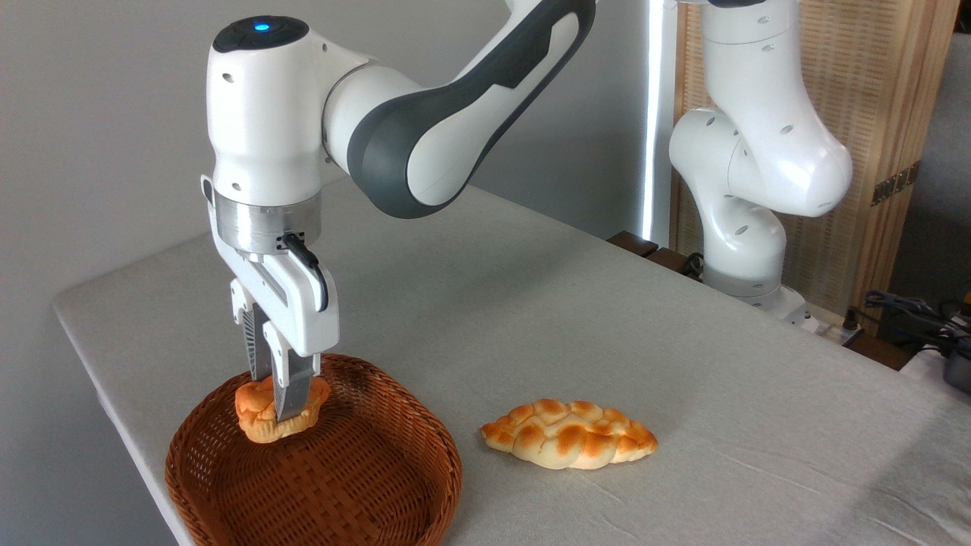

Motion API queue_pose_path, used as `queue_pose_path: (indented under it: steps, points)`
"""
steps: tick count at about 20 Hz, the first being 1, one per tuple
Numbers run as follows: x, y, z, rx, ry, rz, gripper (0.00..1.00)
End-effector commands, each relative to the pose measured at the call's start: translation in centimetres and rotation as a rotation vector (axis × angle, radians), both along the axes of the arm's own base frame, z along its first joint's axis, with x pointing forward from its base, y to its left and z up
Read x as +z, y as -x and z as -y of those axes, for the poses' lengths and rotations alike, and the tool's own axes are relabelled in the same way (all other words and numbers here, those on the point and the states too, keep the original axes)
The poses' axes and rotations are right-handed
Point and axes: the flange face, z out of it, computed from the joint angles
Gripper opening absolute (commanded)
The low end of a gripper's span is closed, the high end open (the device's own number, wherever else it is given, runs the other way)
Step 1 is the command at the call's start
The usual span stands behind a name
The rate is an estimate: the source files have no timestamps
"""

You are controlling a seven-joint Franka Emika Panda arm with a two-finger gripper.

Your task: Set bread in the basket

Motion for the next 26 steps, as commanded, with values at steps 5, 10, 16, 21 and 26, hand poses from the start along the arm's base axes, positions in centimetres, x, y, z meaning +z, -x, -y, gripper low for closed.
queue_pose_path:
  steps: [5, 10, 16, 21, 26]
  points:
    - [0.4, 0.0, 0.2, 0.009, 0.013, 0.006, 1.0]
    - [7.0, 3.5, -3.5, 0.047, 0.007, -0.044, 1.0]
    - [12.5, 8.5, -4.1, 0.051, -0.14, -0.202, 1.0]
    - [15.7, 9.1, -5.7, 0.066, -0.16, -0.21, 1.0]
    - [15.3, 8.3, -5.8, 0.069, -0.136, -0.181, 1.0]
